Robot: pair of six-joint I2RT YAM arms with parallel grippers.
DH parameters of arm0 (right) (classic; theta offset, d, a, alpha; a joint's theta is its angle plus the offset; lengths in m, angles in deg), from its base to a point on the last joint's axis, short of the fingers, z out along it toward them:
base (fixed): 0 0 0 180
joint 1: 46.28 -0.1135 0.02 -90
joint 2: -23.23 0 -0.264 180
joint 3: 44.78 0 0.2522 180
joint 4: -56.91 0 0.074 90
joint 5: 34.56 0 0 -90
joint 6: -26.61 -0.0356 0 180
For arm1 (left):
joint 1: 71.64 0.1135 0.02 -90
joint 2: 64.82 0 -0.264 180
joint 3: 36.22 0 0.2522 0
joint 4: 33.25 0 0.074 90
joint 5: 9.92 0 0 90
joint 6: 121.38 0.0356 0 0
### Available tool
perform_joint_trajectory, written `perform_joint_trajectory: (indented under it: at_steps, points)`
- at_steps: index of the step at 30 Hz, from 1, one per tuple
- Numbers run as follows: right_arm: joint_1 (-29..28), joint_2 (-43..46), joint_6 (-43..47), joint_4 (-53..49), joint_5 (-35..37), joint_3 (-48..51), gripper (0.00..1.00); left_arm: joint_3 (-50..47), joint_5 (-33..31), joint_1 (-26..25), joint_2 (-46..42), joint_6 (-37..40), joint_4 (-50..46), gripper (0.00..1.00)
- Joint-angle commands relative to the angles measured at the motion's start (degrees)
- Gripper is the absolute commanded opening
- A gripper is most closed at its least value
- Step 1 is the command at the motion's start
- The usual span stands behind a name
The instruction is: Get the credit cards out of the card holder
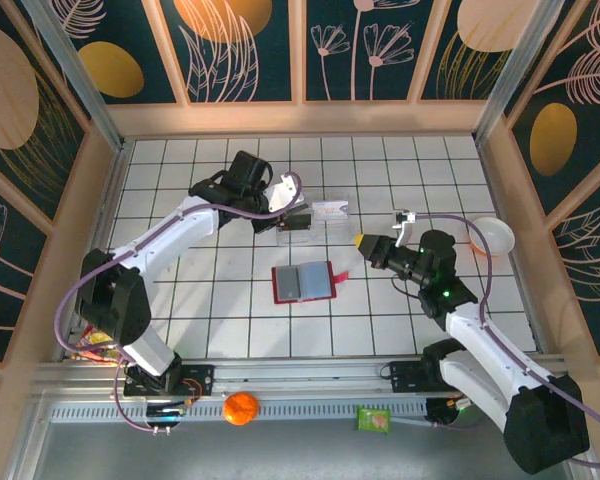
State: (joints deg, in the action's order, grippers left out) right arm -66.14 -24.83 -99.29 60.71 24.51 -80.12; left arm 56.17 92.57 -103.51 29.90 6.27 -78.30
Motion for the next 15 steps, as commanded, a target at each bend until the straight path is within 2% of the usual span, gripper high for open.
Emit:
perform_joint_trajectory:
  at_steps: [1, 15]
  points:
    - [0.5, -0.6, 1.1, -1.0, 0.7, -1.6, 0.12, 2.5, -3.7, -0.3, 2.9, 6.3, -3.6, 0.00]
    - [0.6, -4.6, -0.1, -0.8, 1.6, -3.5, 0.12, 5.6, -8.6, -4.0, 8.7, 11.7, -3.8, 0.00]
